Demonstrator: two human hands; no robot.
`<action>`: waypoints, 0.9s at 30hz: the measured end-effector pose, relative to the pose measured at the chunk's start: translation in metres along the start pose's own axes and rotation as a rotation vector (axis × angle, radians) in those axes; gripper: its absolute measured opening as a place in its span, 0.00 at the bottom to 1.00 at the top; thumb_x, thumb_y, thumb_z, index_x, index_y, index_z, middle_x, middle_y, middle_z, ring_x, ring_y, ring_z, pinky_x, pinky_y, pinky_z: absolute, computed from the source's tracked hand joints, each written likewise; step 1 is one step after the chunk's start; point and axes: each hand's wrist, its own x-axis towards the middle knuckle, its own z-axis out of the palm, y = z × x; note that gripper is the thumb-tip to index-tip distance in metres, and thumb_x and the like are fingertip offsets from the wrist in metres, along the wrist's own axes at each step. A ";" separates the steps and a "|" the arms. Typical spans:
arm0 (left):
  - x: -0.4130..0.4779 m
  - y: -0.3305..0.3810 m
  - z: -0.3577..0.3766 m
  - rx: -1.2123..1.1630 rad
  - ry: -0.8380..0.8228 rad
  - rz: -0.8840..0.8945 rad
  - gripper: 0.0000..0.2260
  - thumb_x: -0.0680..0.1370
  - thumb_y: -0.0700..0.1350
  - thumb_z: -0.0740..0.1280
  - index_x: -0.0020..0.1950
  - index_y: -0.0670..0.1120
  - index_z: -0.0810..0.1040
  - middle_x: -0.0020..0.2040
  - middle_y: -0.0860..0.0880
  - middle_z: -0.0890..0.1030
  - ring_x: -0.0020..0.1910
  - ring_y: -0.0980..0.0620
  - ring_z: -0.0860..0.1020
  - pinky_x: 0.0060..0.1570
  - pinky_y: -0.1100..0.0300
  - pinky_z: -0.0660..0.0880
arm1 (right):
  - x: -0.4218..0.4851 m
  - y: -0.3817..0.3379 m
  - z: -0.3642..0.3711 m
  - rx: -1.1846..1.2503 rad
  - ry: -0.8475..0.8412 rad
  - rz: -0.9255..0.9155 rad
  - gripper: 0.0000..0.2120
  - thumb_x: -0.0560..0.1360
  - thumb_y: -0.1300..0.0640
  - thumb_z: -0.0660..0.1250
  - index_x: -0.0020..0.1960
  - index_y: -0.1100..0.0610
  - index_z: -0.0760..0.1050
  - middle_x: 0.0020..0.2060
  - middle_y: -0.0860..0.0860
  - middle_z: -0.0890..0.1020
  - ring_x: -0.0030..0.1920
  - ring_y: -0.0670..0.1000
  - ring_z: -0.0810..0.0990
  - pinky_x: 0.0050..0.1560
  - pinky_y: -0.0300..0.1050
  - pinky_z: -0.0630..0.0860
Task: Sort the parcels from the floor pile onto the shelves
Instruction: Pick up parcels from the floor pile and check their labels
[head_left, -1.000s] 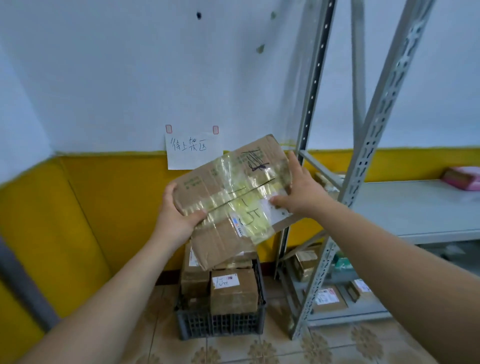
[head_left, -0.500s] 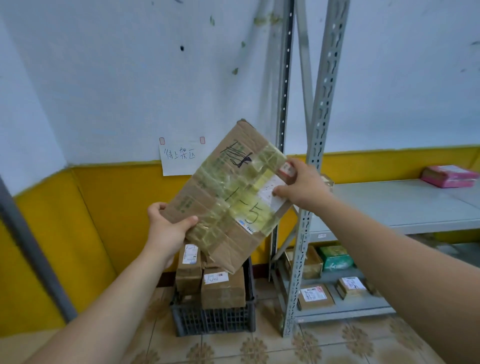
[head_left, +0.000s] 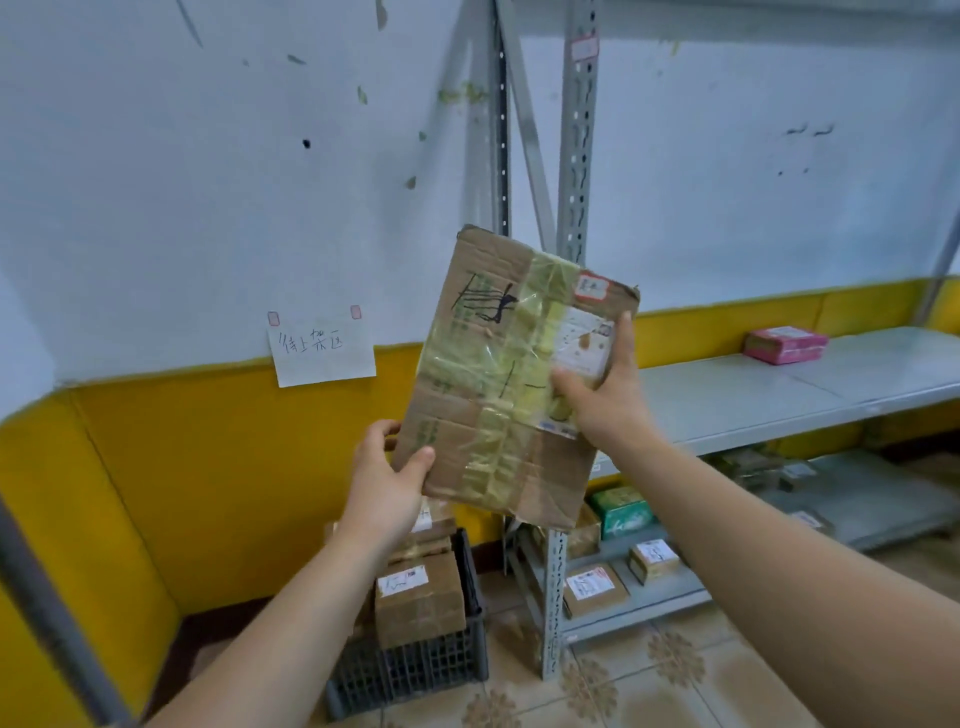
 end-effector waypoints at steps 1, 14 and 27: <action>-0.004 0.000 0.003 0.013 -0.043 0.006 0.17 0.80 0.46 0.64 0.67 0.53 0.64 0.66 0.50 0.70 0.60 0.48 0.74 0.58 0.52 0.74 | -0.008 0.001 -0.005 -0.042 -0.013 0.013 0.45 0.77 0.56 0.71 0.81 0.43 0.43 0.68 0.45 0.70 0.66 0.51 0.72 0.67 0.50 0.71; -0.036 0.037 0.132 0.180 -0.478 0.276 0.38 0.78 0.48 0.69 0.79 0.59 0.48 0.75 0.54 0.59 0.62 0.60 0.62 0.65 0.57 0.64 | -0.018 0.042 -0.154 -0.403 0.138 0.068 0.39 0.77 0.45 0.68 0.80 0.43 0.49 0.75 0.48 0.66 0.71 0.53 0.69 0.71 0.55 0.67; -0.055 0.103 0.433 0.236 -0.818 0.303 0.37 0.77 0.53 0.68 0.79 0.59 0.48 0.70 0.53 0.66 0.62 0.52 0.71 0.57 0.57 0.73 | 0.029 0.152 -0.423 -0.553 0.308 0.352 0.38 0.79 0.43 0.64 0.81 0.47 0.47 0.78 0.52 0.61 0.75 0.57 0.64 0.70 0.54 0.64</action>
